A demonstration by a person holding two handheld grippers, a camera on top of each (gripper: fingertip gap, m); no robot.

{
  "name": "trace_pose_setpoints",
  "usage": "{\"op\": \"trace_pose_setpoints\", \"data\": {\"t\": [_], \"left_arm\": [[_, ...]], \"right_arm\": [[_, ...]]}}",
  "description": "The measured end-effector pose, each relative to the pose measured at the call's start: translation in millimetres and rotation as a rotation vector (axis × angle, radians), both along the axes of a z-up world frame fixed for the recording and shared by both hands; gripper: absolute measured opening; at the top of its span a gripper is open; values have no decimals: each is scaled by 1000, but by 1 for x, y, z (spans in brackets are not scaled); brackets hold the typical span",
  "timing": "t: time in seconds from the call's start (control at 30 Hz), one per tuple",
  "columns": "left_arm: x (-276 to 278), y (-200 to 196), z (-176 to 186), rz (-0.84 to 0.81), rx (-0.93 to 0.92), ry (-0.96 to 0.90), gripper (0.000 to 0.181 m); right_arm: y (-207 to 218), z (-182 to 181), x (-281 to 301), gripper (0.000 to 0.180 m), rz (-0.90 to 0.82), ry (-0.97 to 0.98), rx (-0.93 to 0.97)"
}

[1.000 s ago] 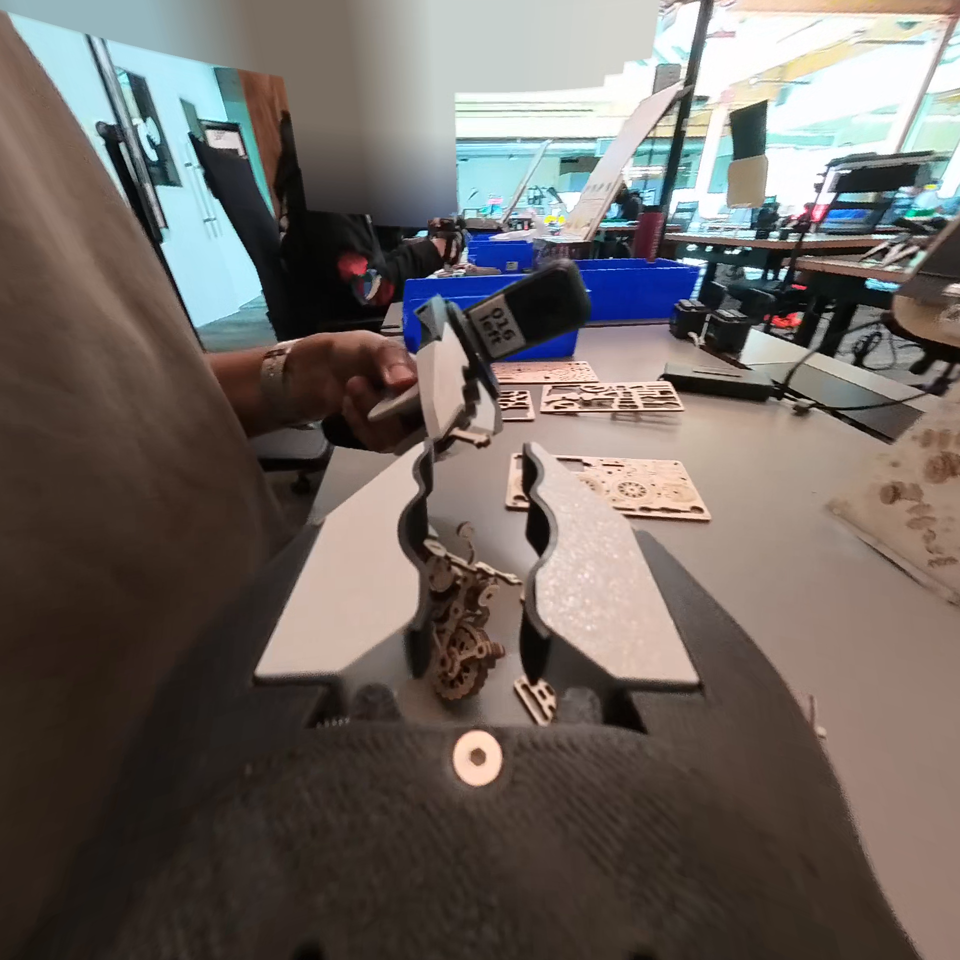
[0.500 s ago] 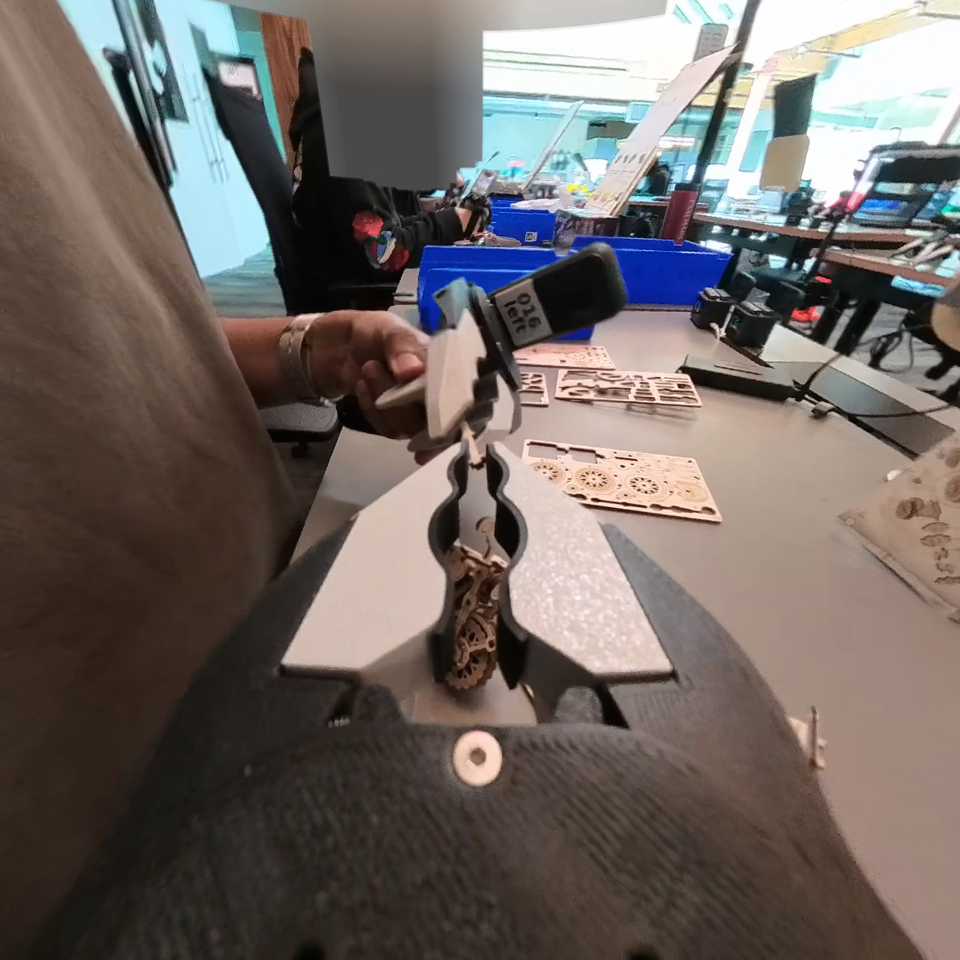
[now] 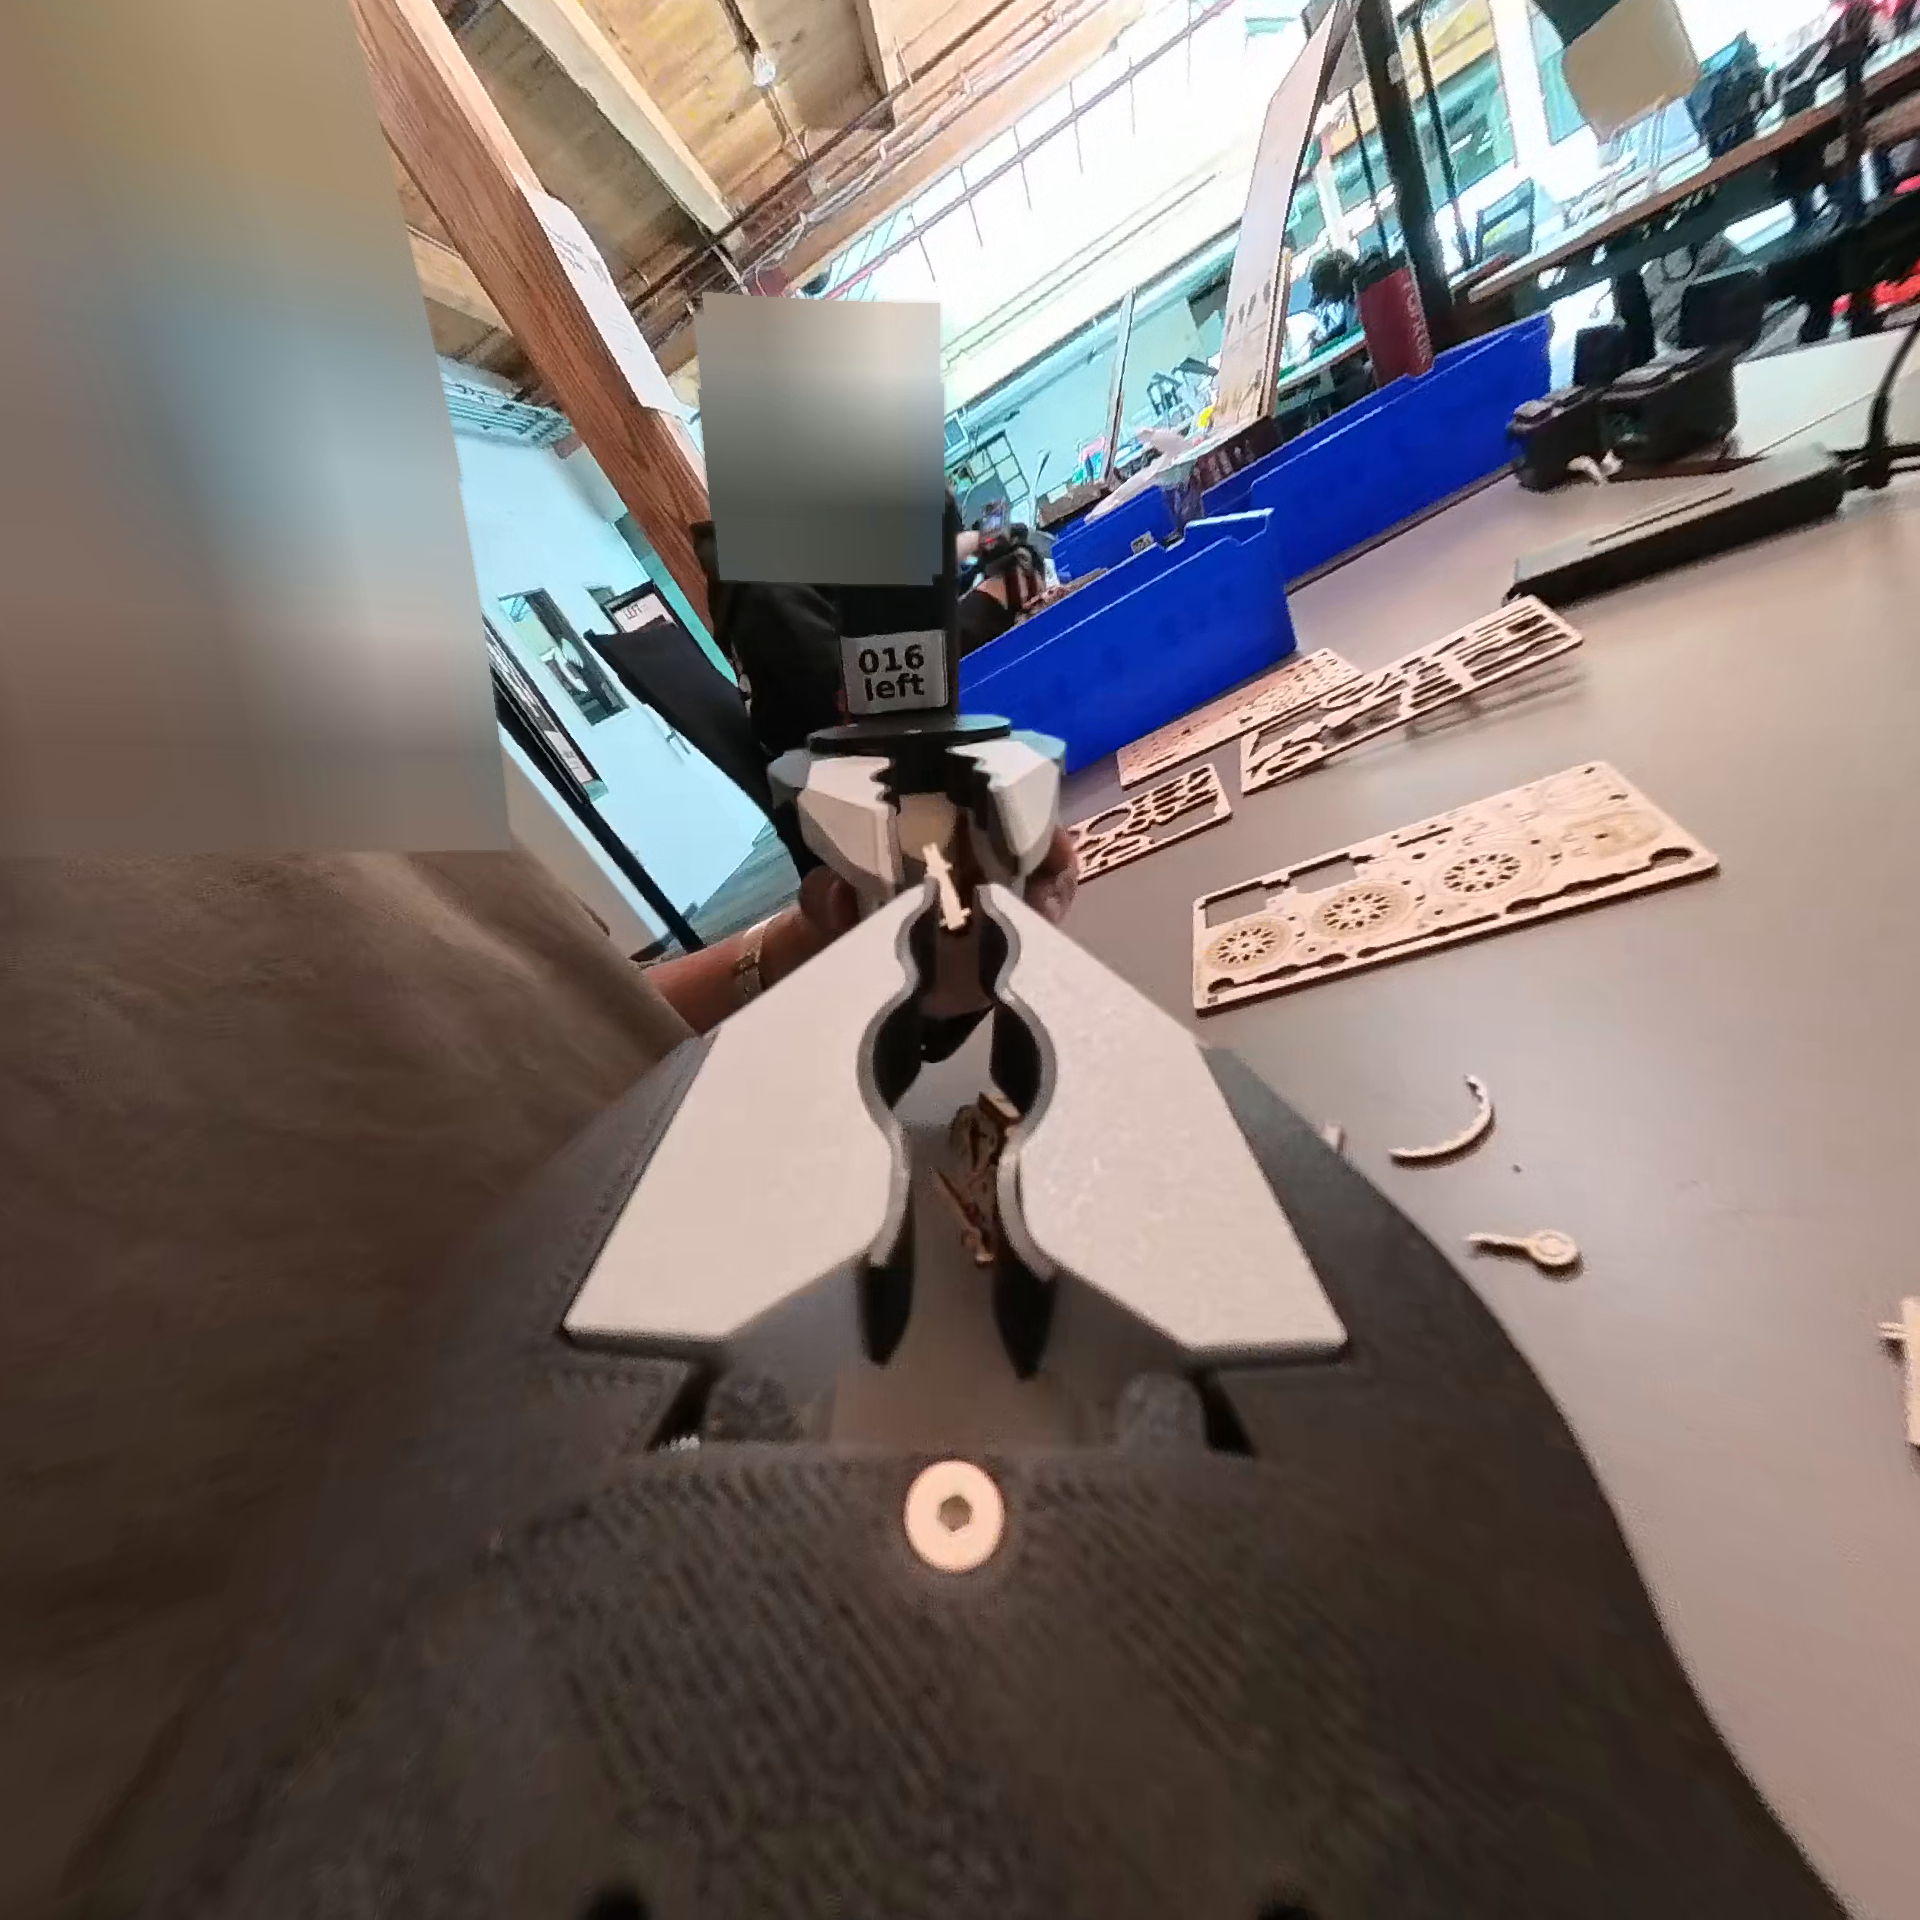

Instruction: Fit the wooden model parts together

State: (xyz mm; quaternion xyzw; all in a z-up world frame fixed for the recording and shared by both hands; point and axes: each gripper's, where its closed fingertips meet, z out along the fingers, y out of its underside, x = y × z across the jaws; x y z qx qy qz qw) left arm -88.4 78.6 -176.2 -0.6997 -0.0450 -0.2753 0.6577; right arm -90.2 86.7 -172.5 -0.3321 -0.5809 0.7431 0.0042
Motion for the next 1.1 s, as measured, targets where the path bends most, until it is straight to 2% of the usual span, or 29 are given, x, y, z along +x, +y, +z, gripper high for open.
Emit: {"op": "trace_pose_setpoints", "data": {"t": [0.27, 0.7, 0.83, 0.93, 1.03, 1.1], "left_arm": [[5, 1, 1, 14, 13, 73, 3], [3, -1, 4, 19, 32, 68, 4], [-5, -2, 1, 47, 20, 69, 4], [-18, -2, -1, 110, 11, 59, 4], [-34, -4, -6, 195, -12, 69, 3], [-43, -5, -9, 248, -26, 78, 3]], "right_arm": [[-8, -1, -1, 5, 28, -59, -61], [-8, -1, -1, 5, 37, -73, -80], [8, 3, -6, 19, -20, -34, -46], [42, -6, -25, 22, -178, -53, 127], [89, -43, -50, 21, -415, -146, 474], [111, -63, -59, 16, -509, -166, 670]]}}
